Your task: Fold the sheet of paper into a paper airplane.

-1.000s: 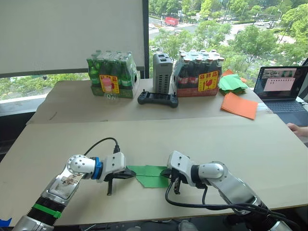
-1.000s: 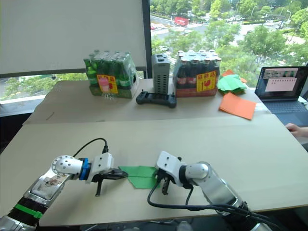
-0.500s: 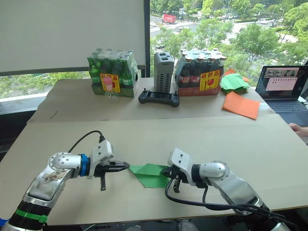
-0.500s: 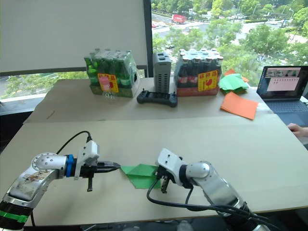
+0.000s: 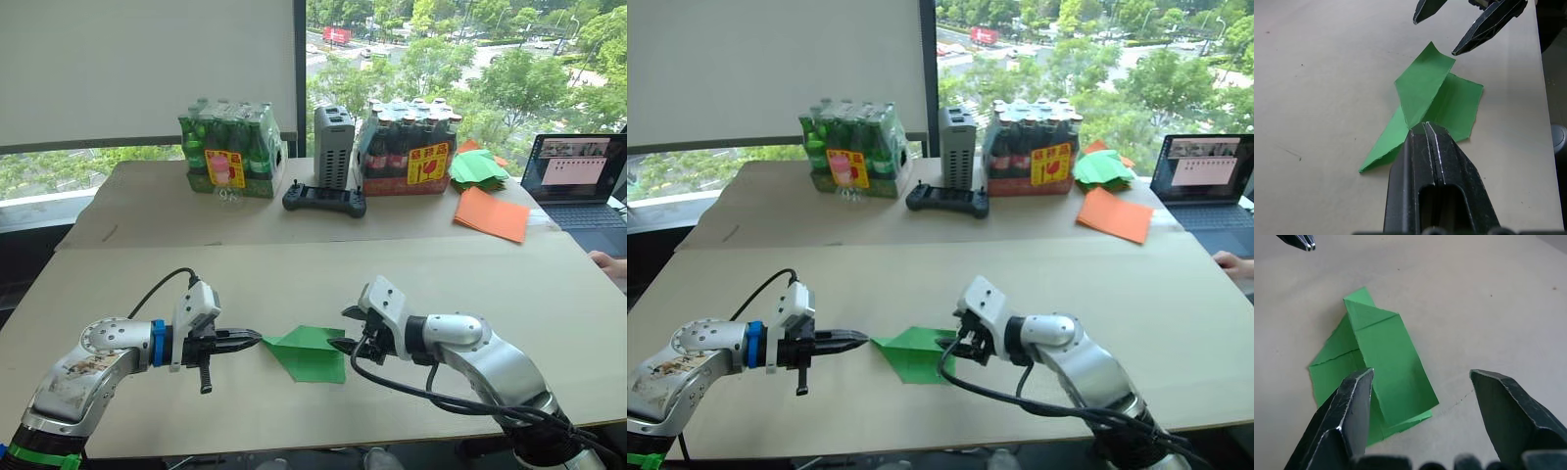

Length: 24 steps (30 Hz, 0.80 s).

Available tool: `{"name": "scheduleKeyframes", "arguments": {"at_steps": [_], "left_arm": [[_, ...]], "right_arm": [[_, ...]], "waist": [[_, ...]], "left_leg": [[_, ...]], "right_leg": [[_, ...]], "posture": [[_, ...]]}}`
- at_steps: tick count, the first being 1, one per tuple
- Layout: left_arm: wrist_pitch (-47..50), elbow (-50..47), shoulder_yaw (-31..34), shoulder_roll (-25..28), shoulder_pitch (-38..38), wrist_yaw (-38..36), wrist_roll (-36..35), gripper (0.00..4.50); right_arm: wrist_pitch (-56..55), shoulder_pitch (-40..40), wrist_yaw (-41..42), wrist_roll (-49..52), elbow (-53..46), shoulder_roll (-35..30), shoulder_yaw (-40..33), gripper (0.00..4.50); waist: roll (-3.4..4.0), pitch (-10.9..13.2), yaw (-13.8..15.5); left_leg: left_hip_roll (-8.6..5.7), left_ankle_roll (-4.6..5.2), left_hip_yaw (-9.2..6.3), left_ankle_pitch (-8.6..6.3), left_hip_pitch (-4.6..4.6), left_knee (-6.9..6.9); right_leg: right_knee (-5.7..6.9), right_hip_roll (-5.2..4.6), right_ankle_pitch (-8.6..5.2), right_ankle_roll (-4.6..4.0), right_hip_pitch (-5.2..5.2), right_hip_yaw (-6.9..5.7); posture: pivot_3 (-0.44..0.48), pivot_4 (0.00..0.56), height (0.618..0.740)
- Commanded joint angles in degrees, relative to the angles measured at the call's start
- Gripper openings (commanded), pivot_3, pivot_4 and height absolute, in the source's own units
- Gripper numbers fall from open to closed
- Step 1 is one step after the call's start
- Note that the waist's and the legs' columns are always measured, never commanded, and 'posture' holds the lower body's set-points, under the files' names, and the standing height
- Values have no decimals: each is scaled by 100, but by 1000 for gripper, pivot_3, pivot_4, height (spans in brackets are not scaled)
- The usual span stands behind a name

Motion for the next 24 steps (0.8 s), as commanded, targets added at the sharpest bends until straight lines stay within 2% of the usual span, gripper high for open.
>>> {"name": "scheduleKeyframes", "arguments": {"at_steps": [1,7,10,19,21,24], "left_arm": [[-22,-62,41,-14,-91,-9,-127,0],[65,-71,28,-11,-120,-60,-256,0],[131,-90,24,49,-100,-110,-326,806],[65,-197,95,59,86,-112,-328,3888],[29,-229,98,43,146,-100,-321,4486],[6,-238,111,40,170,-90,-325,4500]], "right_arm": [[-99,-253,147,219,198,134,-30,3294],[345,-449,352,648,714,328,-123,3294],[378,-536,468,838,913,372,-199,3337],[278,-604,642,964,1148,338,-144,3337],[255,-587,683,942,1197,337,-103,2788],[105,-550,732,872,1260,325,-49,1769]], "waist": [[0,0,-12],[0,0,-11],[1,1,-9],[1,1,-11],[2,1,-14],[2,2,-10]], "left_leg": [[0,-1,0,1,0,0],[2,-1,2,0,0,-1],[2,-1,2,-1,0,-1],[2,-1,2,-1,0,-1],[2,-2,2,-1,0,-1],[2,-2,2,-2,0,-1]], "right_leg": [[0,0,0,0,0,0],[-2,0,1,-1,0,0],[-3,0,1,-1,0,1],[-2,0,1,-1,-2,0],[-2,0,1,-1,-2,0],[-2,0,1,-1,-2,1]], "posture": [[0,150,696],[0,150,696],[0,150,696],[0,150,696],[0,150,696],[0,150,696]]}}
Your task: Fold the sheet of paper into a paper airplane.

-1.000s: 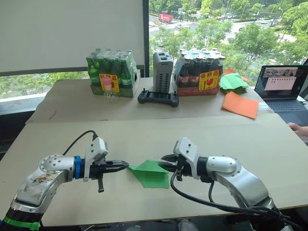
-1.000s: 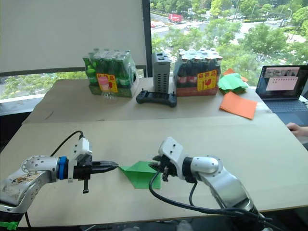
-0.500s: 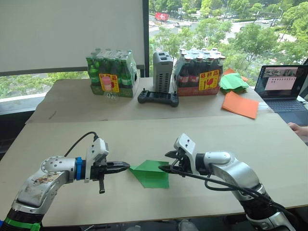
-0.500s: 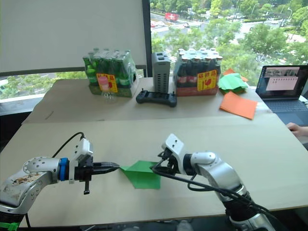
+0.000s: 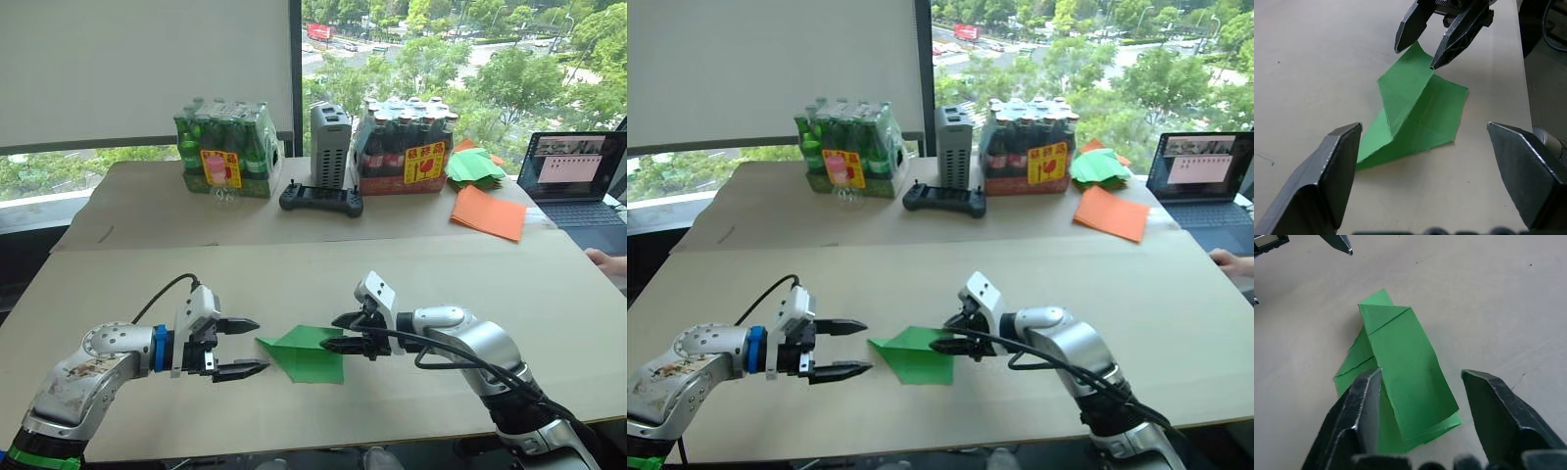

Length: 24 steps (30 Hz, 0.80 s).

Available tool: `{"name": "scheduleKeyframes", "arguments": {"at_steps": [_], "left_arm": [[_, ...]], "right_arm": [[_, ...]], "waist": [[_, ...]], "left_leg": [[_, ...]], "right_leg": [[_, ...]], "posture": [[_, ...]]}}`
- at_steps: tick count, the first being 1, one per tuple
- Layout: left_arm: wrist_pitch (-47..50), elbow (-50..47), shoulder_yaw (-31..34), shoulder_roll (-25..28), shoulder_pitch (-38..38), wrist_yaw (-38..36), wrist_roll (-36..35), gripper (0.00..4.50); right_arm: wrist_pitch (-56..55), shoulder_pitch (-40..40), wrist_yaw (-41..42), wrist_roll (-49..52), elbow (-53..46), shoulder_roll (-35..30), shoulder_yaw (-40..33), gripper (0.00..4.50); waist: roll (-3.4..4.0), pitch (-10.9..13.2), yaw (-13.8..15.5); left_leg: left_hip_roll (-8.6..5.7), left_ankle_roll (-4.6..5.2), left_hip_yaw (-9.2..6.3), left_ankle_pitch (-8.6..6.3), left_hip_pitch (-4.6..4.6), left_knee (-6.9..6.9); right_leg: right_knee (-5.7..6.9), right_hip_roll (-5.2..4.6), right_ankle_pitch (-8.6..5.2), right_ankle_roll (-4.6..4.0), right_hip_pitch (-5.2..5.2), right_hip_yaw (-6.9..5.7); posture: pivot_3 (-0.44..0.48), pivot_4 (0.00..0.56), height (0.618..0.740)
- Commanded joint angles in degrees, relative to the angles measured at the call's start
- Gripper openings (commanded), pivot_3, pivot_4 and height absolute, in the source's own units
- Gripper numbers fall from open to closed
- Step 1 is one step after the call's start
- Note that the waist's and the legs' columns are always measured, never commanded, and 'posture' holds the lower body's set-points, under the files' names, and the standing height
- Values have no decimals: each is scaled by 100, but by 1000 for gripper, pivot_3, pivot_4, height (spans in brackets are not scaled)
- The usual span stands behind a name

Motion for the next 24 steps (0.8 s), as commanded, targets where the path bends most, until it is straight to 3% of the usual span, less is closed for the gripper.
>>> {"name": "scheduleKeyframes", "arguments": {"at_steps": [1,5,13,18,24], "left_arm": [[-91,-182,135,33,-1,-7,-109,4500],[-84,-162,158,30,-35,-1,-131,4500],[12,-88,190,-32,-215,76,-245,4500],[186,80,251,-124,-521,253,-423,4500],[299,241,305,-59,-627,167,-579,4500]], "right_arm": [[-303,1,129,41,-56,-25,20,1431],[-348,21,155,85,-103,7,-3,61],[-1110,88,-14,-154,-396,41,-53,24],[-2987,-36,-738,-1120,-557,138,-228,24],[-5319,366,-1134,-2779,-819,-222,378,24]], "waist": [[0,0,1],[0,0,0],[0,0,2],[1,1,1],[0,0,-1]], "left_leg": [[0,0,0,0,0,0],[0,0,0,0,0,0],[0,0,0,0,0,0],[-1,-4,0,2,0,0],[-2,-8,2,2,1,0]], "right_leg": [[0,0,0,0,0,0],[0,0,0,0,1,0],[0,0,0,0,0,0],[2,0,0,1,-1,0],[3,1,-1,1,-4,-1]], "posture": [[0,150,696],[0,150,696],[0,150,696],[0,150,696],[0,150,696]]}}
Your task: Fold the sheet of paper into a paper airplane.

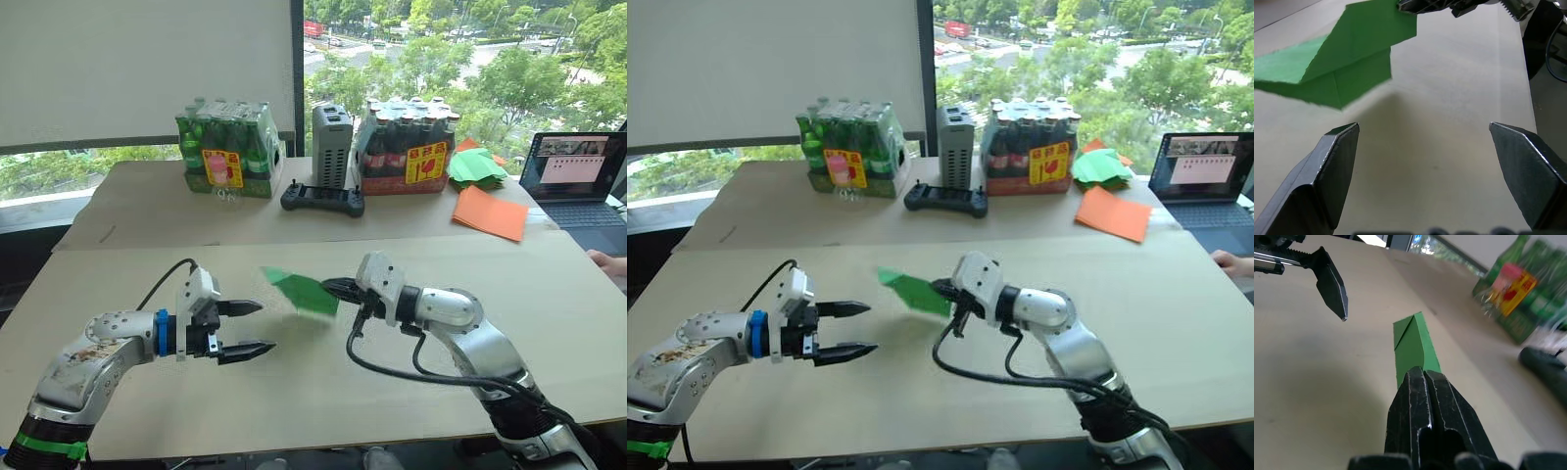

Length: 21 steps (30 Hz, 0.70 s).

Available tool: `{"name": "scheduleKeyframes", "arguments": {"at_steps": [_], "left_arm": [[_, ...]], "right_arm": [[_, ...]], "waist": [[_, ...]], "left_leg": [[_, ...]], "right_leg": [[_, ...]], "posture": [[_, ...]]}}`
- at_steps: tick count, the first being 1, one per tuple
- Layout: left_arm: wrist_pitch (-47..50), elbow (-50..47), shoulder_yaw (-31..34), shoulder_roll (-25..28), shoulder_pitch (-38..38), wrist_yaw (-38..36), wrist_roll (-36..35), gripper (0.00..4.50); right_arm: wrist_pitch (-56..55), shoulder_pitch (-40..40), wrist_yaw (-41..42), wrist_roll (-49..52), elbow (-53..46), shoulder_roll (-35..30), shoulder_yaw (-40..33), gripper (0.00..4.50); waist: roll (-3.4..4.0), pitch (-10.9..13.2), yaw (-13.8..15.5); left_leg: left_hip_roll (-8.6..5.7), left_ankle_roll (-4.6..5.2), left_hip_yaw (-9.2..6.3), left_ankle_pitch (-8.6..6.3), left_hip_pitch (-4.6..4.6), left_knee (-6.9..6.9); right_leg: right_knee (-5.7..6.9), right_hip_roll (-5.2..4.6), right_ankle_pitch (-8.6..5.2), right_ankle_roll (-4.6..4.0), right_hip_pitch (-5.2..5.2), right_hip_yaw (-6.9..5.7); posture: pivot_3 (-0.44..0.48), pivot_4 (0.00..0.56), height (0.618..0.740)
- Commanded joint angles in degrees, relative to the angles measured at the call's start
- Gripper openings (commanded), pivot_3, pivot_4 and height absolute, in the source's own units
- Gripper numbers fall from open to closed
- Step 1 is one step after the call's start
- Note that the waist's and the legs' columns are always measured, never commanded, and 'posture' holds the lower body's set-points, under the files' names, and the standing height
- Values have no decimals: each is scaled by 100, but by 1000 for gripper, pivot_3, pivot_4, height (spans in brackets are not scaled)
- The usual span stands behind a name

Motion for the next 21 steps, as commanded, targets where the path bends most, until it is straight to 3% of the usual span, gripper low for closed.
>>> {"name": "scheduleKeyframes", "arguments": {"at_steps": [1,8,14,18,21], "left_arm": [[42,-24,167,77,-19,-104,-166,4241],[-179,162,267,108,208,-424,-168,2023],[-373,412,186,148,94,-580,-27,19],[-383,526,106,125,-79,-599,23,19],[-427,511,16,94,-126,-563,108,0]], "right_arm": [[-1363,256,-424,-1075,-66,-125,392,5],[-3081,664,-1531,-3252,847,-449,1059,0],[-3830,812,-1597,-3607,1414,-620,1331,0],[-3883,886,-1319,-3229,1301,-593,1268,0],[-3807,924,-1108,-3026,1237,-586,1217,838]], "waist": [[0,0,0],[0,0,-3],[-2,1,-2],[-4,1,8],[-4,1,0]], "left_leg": [[0,0,2,0,0,0],[2,0,33,0,10,0],[5,0,38,0,10,0],[6,2,38,-1,12,0],[6,4,38,-2,11,0]], "right_leg": [[0,0,0,0,-1,0],[8,1,0,-1,-3,12],[8,3,0,-3,-3,16],[6,3,0,-2,1,17],[4,3,0,-2,1,18]], "posture": [[0,150,696],[0,150,696],[0,150,696],[0,150,696],[0,150,696]]}}
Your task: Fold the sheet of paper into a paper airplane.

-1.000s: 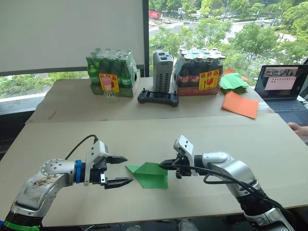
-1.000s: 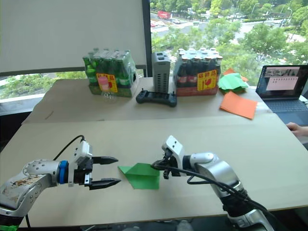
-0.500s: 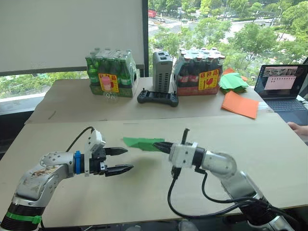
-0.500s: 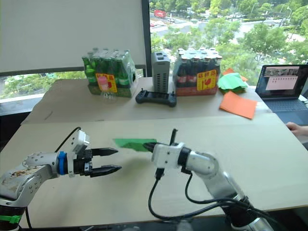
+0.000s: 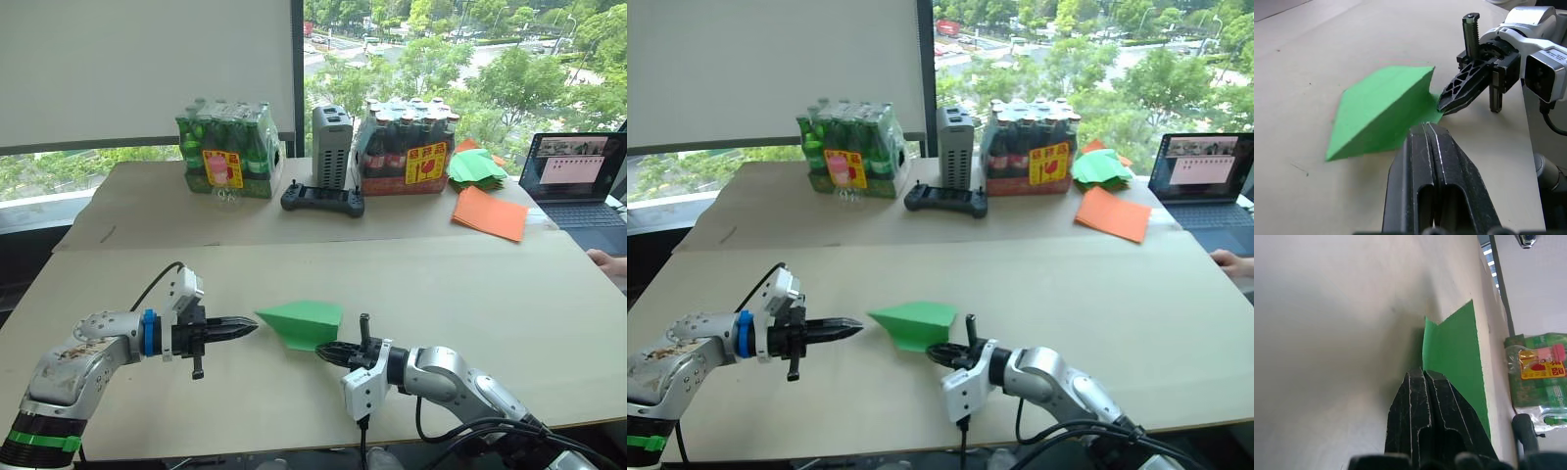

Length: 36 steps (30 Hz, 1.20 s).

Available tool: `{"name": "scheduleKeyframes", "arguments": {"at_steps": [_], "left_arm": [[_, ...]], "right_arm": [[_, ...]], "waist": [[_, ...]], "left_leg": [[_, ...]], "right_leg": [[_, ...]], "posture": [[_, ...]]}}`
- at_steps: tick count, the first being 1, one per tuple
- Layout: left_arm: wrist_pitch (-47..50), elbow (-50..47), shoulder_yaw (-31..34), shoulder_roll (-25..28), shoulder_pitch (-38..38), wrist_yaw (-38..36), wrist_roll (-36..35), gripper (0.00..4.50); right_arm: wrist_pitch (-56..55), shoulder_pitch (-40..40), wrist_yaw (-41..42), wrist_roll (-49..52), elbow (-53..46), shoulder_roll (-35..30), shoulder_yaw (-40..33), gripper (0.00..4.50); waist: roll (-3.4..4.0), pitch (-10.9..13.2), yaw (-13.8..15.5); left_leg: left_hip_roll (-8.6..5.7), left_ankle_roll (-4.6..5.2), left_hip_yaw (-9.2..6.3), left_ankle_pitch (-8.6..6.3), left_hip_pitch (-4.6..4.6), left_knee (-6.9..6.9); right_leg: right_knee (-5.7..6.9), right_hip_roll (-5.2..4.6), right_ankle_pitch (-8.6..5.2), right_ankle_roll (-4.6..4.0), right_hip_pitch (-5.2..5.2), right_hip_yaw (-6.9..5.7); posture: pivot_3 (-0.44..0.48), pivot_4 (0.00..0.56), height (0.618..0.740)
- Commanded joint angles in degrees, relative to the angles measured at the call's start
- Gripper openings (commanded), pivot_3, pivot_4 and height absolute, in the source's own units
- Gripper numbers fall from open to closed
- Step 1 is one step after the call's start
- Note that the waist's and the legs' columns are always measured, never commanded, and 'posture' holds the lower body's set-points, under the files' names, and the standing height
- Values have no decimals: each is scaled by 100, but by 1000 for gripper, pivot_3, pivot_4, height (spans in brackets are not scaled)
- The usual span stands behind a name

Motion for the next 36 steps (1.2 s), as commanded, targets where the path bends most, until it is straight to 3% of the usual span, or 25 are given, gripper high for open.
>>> {"name": "scheduleKeyframes", "arguments": {"at_steps": [1,7,13,16,23,36], "left_arm": [[-118,-72,-51,-3,-87,-1,88,0],[-23,-236,-181,-123,-212,167,103,0],[161,-337,-321,-182,-489,299,78,0],[251,-437,-363,-197,-537,369,48,0],[501,-654,-326,-220,-664,568,-75,0],[531,-598,-604,-374,-1246,777,90,0]], "right_arm": [[-19,57,246,367,-213,22,-101,1175],[732,152,981,1258,-900,56,-300,3263],[3578,187,1667,3103,-1995,587,-698,3263],[4341,142,1688,3213,-2091,691,-735,2542],[5099,156,1507,3342,-2016,938,-780,148],[5474,457,1485,2804,-1409,644,-207,45]], "waist": [[0,0,0],[0,0,-1],[-4,2,10],[-4,3,8],[-4,3,7],[-6,1,13]], "left_leg": [[0,0,0,0,0,0],[3,1,0,0,0,0],[6,3,-3,-2,-1,1],[7,4,-3,-2,-1,1],[6,3,-3,-2,-2,1],[3,2,-2,-2,0,1]], "right_leg": [[1,0,0,0,-1,0],[1,1,0,0,0,0],[-1,1,1,-1,2,-1],[0,2,1,-1,0,-1],[-1,1,1,-1,-2,-2],[-2,-2,2,1,3,-2]], "posture": [[0,150,696],[0,150,696],[0,150,696],[0,150,696],[0,150,696],[0,150,696]]}}
